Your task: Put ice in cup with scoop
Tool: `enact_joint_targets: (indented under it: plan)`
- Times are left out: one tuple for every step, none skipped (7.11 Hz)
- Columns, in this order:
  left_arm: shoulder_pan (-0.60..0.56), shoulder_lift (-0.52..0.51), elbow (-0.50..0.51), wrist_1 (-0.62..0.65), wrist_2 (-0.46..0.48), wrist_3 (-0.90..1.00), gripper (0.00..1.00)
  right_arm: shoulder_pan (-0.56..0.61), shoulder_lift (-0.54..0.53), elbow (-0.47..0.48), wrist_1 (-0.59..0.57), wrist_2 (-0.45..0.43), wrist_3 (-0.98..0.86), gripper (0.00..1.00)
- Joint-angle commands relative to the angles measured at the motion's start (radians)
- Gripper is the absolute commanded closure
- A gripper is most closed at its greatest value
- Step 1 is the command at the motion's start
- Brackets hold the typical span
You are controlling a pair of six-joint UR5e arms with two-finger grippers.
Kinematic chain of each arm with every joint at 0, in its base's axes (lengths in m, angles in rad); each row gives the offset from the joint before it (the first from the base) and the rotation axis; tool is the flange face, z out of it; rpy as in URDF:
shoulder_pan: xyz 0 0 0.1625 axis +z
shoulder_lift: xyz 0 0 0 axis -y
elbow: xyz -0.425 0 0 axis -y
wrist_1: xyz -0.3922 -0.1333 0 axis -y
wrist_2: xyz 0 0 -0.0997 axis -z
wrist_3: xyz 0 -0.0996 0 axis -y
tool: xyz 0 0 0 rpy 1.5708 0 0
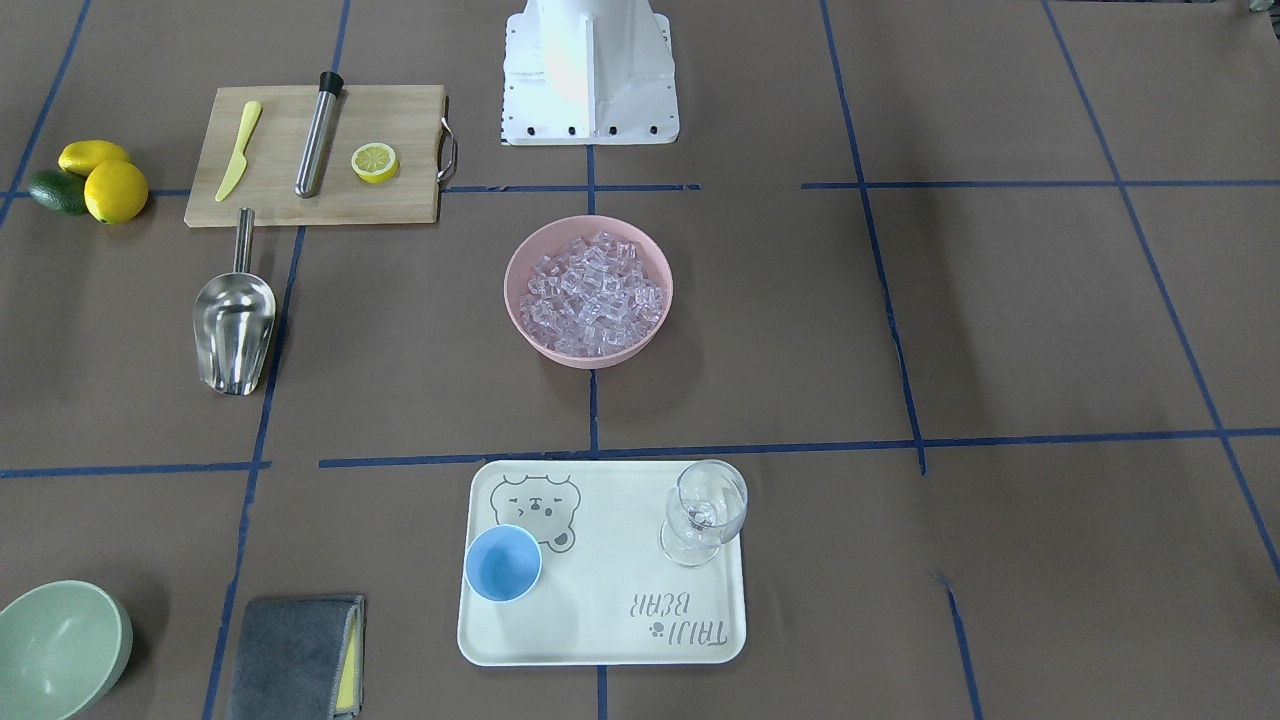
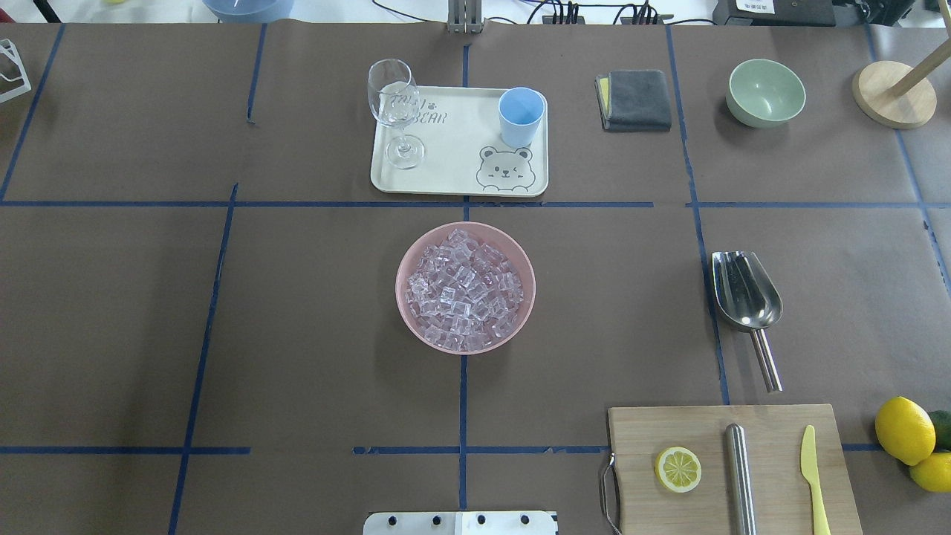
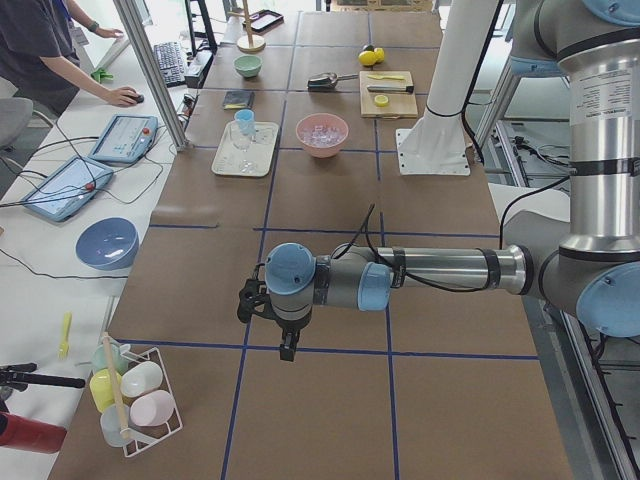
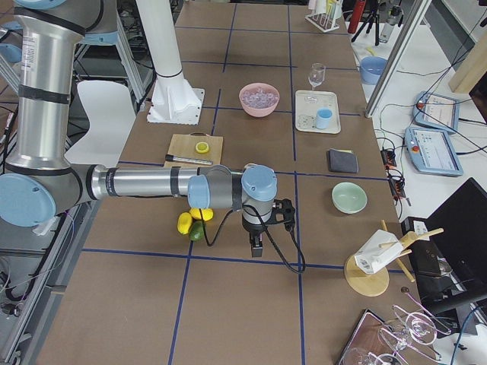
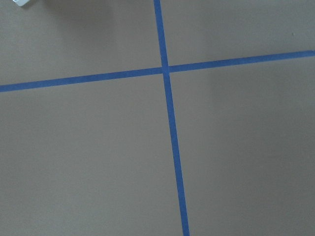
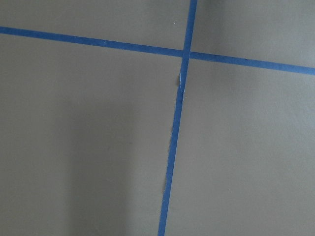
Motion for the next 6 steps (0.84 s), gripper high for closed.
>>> enact_joint_targets:
  plan:
    - [-0.012, -0.003, -0.012, 0.001, 0.001, 0.000, 0.00, 0.000, 0.000, 0.002, 0.001, 0.000, 0.000, 0.00]
    - [-0.012, -0.001, -0.011, 0.001, 0.001, 0.000, 0.00, 0.000, 0.000, 0.001, 0.001, 0.000, 0.000, 0.00]
    - [-0.012, -0.001, -0.013, 0.001, 0.001, 0.000, 0.00, 0.000, 0.000, 0.001, 0.001, 0.000, 0.001, 0.00]
    - [-0.012, -0.004, -0.013, 0.001, 0.001, 0.000, 0.00, 0.000, 0.000, 0.007, 0.001, 0.000, 0.003, 0.00]
    - [-0.012, -0.009, -0.013, -0.002, 0.001, 0.000, 0.00, 0.001, 0.002, 0.013, 0.001, 0.002, 0.006, 0.00]
    - [-0.012, -0.016, -0.016, -0.006, 0.002, 0.000, 0.00, 0.000, 0.020, 0.012, 0.008, 0.003, 0.006, 0.00]
